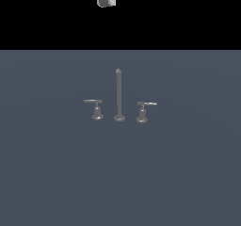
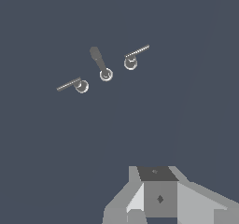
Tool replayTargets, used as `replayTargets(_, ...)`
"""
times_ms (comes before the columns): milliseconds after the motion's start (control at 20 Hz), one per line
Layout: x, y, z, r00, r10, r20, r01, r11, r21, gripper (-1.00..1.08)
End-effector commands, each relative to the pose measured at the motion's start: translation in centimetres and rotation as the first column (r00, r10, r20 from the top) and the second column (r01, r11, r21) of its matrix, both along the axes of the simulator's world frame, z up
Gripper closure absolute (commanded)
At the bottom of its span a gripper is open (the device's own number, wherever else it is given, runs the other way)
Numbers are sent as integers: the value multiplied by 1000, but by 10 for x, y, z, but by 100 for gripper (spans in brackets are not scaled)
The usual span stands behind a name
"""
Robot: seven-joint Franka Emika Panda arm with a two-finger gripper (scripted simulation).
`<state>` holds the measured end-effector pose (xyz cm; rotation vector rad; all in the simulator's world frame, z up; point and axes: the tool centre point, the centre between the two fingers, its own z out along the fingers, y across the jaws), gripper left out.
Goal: Turn on the faucet by rotating a designated handle.
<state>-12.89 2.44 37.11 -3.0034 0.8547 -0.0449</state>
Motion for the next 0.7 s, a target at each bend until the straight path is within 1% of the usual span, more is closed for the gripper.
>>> replayTargets(0, 15, -1, -17, 998, -66, -1, 66, 998, 2, 108)
replayTargets(150, 34, -4, -37, 990, -143, -4, 143, 990, 3, 108)
replayTargets(300, 52, -8, -56, 976, -218, -7, 218, 976, 4, 108)
replayTargets(500, 75, -16, -82, 949, -316, -10, 316, 949, 4, 108)
replayTargets(650, 91, -23, -102, 922, -387, -13, 387, 922, 4, 108)
